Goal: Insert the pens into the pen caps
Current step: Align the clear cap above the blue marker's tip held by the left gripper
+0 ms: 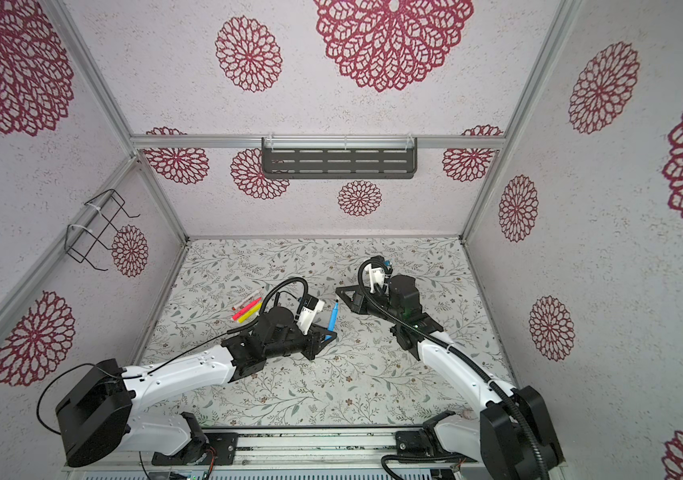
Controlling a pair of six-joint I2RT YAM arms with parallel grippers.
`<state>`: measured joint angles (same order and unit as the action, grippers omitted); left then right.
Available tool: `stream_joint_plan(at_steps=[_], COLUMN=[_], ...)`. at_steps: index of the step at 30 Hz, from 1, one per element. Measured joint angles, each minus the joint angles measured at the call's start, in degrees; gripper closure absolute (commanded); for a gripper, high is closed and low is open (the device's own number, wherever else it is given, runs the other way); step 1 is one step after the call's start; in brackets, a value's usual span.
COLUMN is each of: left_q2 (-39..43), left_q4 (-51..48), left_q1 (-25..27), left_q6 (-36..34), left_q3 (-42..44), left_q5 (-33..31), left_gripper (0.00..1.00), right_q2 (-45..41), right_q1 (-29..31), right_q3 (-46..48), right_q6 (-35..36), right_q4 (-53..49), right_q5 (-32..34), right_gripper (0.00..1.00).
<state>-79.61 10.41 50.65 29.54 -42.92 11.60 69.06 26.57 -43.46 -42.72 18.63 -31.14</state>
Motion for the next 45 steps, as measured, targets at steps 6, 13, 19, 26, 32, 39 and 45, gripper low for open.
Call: stream_joint_plan(at_steps=[6, 13, 19, 26, 32, 39, 45], left_q2=[0.07, 0.24, 0.24, 0.24, 0.24, 0.24, 0.28], left_q4=[-0.02, 0.02, 0.02, 0.02, 0.04, 0.07, 0.07], left_q1=[0.00, 0.00, 0.00, 0.00, 0.00, 0.00, 0.00], left_q6=[0.02, 0.04, 0.04, 0.04, 0.04, 0.04, 0.02], left_q3=[0.00, 0.02, 0.02, 0.17, 0.33, 0.33, 0.35], left_q5=[-0.04, -0.04, -0.04, -0.04, -0.04, -0.07, -0.28], left_gripper=[0.97, 0.97, 0.97, 0.97, 0.97, 0.97, 0.96], right_q2=[0.00, 0.00, 0.00, -0.02, -0.09, -0.52, -0.94], right_q1=[0.11, 0.11, 0.11, 0.09, 0.09, 0.11, 0.09], right_q3=[0.00, -0.02, -0.02, -0.55, -0.55, -0.55, -0.55], right_q6=[0.00, 0.00, 0.00, 0.00, -0.02, -0.42, -0.61], right_q4=[-0.02, -0.02, 0.00, 0.00, 0.04, 0.28, 1.16], right_q5=[0.48, 0.48, 0.87, 1.38, 1.36, 1.33, 1.05], right_gripper=[1.00, 1.00, 1.00, 1.00, 1.00, 1.00, 1.00])
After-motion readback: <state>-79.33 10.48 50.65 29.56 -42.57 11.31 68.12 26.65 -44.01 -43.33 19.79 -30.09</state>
